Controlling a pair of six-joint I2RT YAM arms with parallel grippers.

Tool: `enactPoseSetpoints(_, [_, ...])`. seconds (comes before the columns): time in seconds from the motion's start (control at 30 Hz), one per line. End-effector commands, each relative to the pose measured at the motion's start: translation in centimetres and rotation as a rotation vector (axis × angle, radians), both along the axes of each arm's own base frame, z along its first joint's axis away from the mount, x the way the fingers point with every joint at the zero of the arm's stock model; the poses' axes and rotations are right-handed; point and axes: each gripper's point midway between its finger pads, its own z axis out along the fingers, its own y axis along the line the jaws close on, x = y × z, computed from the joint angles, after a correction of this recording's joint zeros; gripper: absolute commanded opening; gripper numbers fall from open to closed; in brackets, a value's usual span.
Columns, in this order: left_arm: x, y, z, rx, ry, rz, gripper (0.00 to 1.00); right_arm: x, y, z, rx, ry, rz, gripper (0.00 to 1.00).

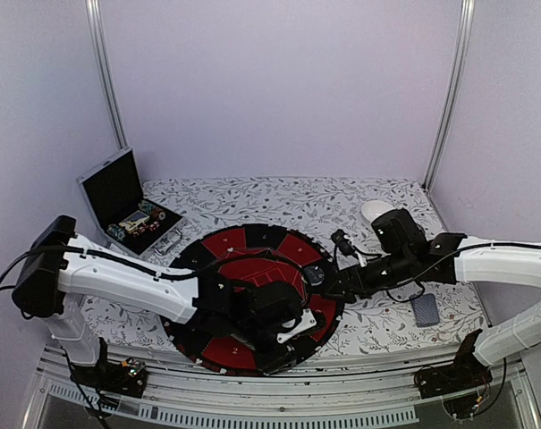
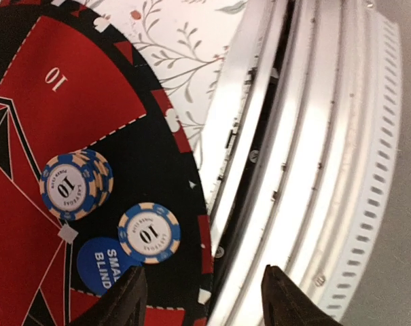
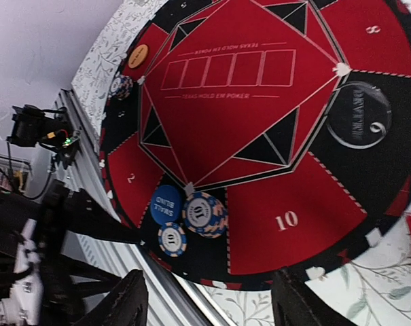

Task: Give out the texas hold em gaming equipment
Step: Pick up the poker chip from the small blind area.

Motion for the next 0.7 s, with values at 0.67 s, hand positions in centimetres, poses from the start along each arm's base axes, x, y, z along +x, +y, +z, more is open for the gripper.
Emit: enactPoseSetpoints(0.67, [2.8,0.5,-5.4,0.136,0.006,0.123,0.54,-3.7,3.1,-5.8,0.094,0.267,0.052,0.41])
